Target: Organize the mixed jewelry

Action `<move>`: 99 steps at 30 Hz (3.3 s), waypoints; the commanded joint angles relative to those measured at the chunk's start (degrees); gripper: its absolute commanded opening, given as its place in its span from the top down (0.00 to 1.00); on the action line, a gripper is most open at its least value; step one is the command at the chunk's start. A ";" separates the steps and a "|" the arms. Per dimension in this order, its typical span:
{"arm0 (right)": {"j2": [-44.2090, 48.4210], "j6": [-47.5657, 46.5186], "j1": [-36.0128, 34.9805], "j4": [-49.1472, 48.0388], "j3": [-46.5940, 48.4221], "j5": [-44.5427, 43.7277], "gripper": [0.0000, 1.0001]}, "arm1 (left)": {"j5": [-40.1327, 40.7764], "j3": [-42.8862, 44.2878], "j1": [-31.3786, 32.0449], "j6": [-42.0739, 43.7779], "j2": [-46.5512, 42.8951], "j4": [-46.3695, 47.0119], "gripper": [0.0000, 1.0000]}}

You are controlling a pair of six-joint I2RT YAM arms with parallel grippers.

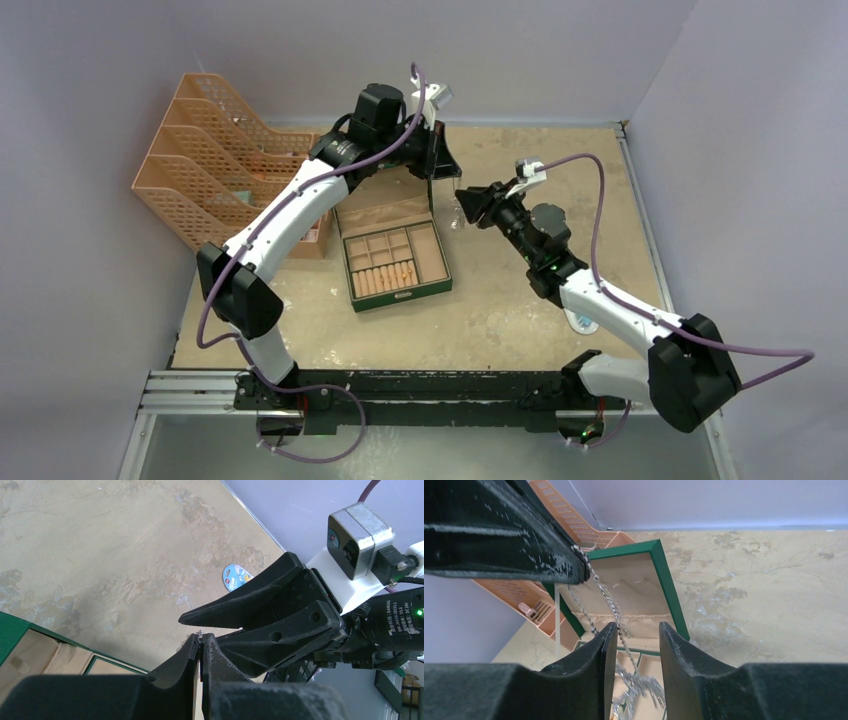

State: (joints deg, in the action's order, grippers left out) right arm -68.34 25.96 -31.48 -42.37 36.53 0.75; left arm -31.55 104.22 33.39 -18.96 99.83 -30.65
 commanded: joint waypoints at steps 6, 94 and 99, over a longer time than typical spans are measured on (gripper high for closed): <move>-2.32 0.54 -0.33 -2.93 4.24 -1.74 0.62 | -2.59 -0.40 -0.22 -0.53 -3.92 1.74 1.00; -35.65 1.99 -11.08 29.81 46.66 -12.69 1.00 | 53.93 -24.82 -7.96 -8.80 -13.15 0.80 1.00; -36.71 2.17 -11.14 31.01 47.56 -13.85 1.00 | 53.55 -24.22 -8.07 -7.69 -11.86 2.22 1.00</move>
State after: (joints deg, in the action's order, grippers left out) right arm -104.71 27.59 -42.74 -12.23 81.17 -9.58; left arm 21.28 77.89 26.04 -27.97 87.55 -31.00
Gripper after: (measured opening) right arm 0.011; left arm 0.011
